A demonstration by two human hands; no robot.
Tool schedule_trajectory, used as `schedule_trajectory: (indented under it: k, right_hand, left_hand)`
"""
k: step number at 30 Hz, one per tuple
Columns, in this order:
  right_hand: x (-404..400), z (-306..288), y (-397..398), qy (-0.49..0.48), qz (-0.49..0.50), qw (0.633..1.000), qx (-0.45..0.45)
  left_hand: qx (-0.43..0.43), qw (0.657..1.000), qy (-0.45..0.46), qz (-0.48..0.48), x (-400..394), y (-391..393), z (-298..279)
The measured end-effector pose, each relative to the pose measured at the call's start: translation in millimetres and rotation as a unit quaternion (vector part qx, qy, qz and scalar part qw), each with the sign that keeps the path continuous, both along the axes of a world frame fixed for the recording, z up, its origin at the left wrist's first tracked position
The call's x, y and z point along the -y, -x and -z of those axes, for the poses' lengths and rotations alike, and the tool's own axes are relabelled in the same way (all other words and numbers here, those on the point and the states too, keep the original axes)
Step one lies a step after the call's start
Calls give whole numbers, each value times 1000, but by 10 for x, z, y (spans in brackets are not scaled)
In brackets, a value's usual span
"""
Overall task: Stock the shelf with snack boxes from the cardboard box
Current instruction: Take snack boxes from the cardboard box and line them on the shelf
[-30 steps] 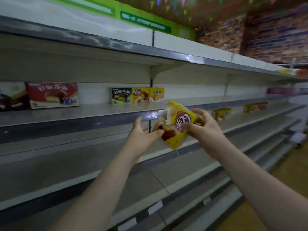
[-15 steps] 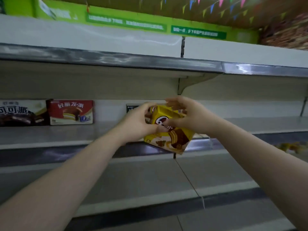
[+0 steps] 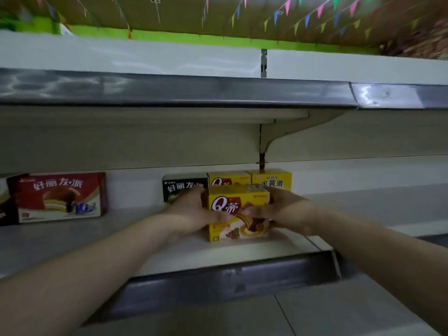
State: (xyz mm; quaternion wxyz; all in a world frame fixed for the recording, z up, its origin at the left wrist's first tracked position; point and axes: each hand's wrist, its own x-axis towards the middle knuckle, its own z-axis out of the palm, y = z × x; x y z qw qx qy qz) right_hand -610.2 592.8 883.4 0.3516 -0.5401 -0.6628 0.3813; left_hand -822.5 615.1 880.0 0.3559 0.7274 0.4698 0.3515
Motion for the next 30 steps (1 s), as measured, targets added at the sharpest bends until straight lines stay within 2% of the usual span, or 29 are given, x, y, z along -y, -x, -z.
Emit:
schedule_trajectory:
  k: [2, 4, 6, 12, 15, 19, 24, 30]
  right_hand:
    - [-118, -13, -14, -11, -10, 995, 100]
    - [-240, -28, -34, -25, 5, 989, 148]
    - [-361, -25, -53, -35, -7, 986, 164]
    - [-635, -64, -94, -53, 21, 977, 207]
    - [-679, -105, -82, -52, 26, 976, 209]
    - [-742, -146, -82, -30, 21, 980, 193]
    - [-779, -135, -92, -58, 11, 972, 228]
    - [-845, -124, -110, -78, -3, 967, 244]
  left_hand:
    - [-65, 998, -21, 7, -79, 1, -56]
    - [-124, 991, -44, 9, -155, -30, -131]
    - [-172, 983, -69, -2, -215, -86, -169]
    - [-184, 979, -66, -64, -414, -233, -217]
    - [-232, 965, -75, -101, -499, -289, -270]
    - [-202, 972, -43, -111, -570, -299, -292]
    - [-165, 978, -30, -125, -566, -306, -279]
    - [-184, 968, -50, -165, -553, -351, -223]
